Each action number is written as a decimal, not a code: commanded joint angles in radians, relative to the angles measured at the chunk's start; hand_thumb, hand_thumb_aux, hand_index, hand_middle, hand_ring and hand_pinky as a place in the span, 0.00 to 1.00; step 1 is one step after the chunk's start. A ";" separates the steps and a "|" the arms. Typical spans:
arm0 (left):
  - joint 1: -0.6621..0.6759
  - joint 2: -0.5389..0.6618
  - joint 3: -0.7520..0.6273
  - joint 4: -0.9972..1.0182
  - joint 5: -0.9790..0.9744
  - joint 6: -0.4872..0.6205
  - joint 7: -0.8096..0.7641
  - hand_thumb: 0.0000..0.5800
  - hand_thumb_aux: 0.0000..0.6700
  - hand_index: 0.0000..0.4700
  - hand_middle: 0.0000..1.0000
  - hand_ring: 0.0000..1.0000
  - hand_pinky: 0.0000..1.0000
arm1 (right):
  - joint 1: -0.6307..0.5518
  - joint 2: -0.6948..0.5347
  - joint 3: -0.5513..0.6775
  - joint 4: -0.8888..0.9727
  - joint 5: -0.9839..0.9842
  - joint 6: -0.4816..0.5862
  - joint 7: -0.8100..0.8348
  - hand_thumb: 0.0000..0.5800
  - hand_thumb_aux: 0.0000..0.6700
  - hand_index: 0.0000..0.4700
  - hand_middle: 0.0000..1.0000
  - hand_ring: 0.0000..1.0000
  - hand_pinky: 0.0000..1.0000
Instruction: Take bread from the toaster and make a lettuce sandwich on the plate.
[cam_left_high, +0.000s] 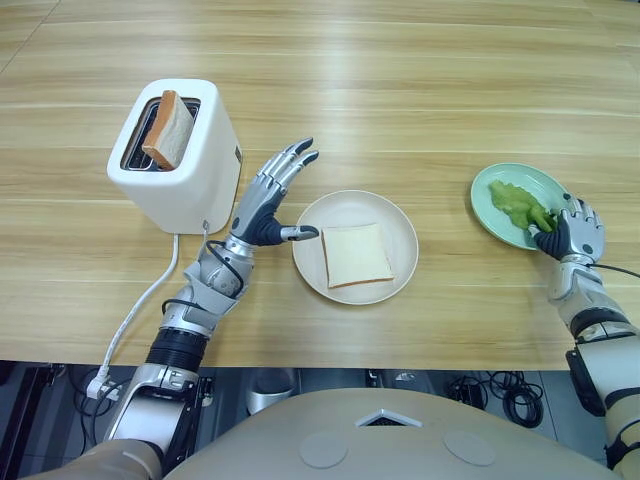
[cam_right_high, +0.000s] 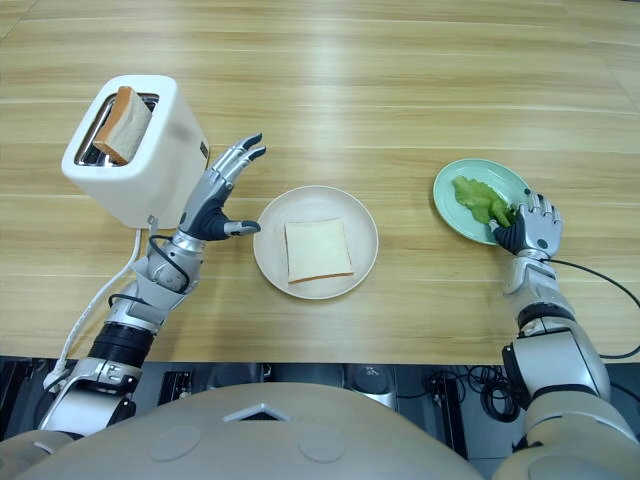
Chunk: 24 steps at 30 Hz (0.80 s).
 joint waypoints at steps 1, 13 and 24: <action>0.017 0.001 0.011 0.002 -0.012 0.010 0.005 0.00 0.00 0.00 0.00 0.00 0.00 | -0.008 -0.009 0.018 -0.021 -0.005 -0.012 -0.035 1.00 1.00 0.98 0.00 0.00 0.00; 0.021 0.023 0.104 0.039 -0.044 0.025 0.067 0.00 0.00 0.00 0.00 0.00 0.00 | 0.210 -0.045 -0.028 -0.710 -0.024 -0.091 -0.089 1.00 1.00 0.98 0.00 0.00 0.00; 0.109 0.028 0.249 -0.140 0.067 0.075 0.254 0.00 0.00 0.00 0.00 0.00 0.00 | 0.412 0.124 0.065 -1.285 0.070 -0.196 0.343 1.00 1.00 0.98 0.00 0.00 0.00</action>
